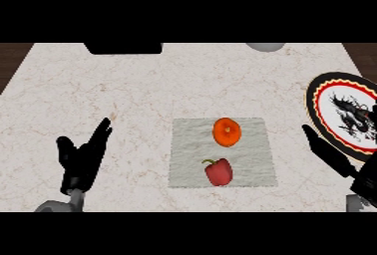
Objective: Pick the squash from the placemat and place it in the plate
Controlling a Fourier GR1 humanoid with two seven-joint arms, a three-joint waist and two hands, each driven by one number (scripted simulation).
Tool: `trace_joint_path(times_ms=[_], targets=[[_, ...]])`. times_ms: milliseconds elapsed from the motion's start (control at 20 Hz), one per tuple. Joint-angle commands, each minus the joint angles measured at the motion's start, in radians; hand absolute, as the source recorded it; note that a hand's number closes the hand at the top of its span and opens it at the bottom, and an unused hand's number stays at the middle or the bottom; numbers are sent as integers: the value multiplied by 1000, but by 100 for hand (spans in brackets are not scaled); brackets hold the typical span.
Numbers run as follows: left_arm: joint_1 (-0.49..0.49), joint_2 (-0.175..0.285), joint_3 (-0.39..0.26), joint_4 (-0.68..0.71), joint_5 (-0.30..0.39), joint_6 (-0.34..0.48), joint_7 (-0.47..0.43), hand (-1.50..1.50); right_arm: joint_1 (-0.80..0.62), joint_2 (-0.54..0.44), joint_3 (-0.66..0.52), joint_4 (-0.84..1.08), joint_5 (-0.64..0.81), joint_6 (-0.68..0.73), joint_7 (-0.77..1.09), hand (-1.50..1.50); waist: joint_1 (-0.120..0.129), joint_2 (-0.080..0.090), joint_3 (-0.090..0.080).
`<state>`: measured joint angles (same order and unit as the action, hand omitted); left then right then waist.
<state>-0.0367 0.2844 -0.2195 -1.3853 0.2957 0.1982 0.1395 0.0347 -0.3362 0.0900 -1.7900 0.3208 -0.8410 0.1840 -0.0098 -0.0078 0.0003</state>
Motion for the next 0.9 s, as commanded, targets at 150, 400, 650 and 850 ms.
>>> trace_joint_path(times_ms=[150,400,650,850], targets=[[12,-12,-5,-21,9,-5,41,0,83,-97,146,-133,223,218,362,-150,3,4,-7],[11,-14,-12,3,2,-32,18,0,-23,-158,224,-194,301,460,649,-150,22,9,-7],[29,-60,-50,-31,-35,12,35,0,-200,-80,306,-182,402,632,942,-150,31,8,-3],[60,-41,-34,-45,-30,-25,18,0,-339,40,343,-96,430,718,1028,-150,28,8,-1]])
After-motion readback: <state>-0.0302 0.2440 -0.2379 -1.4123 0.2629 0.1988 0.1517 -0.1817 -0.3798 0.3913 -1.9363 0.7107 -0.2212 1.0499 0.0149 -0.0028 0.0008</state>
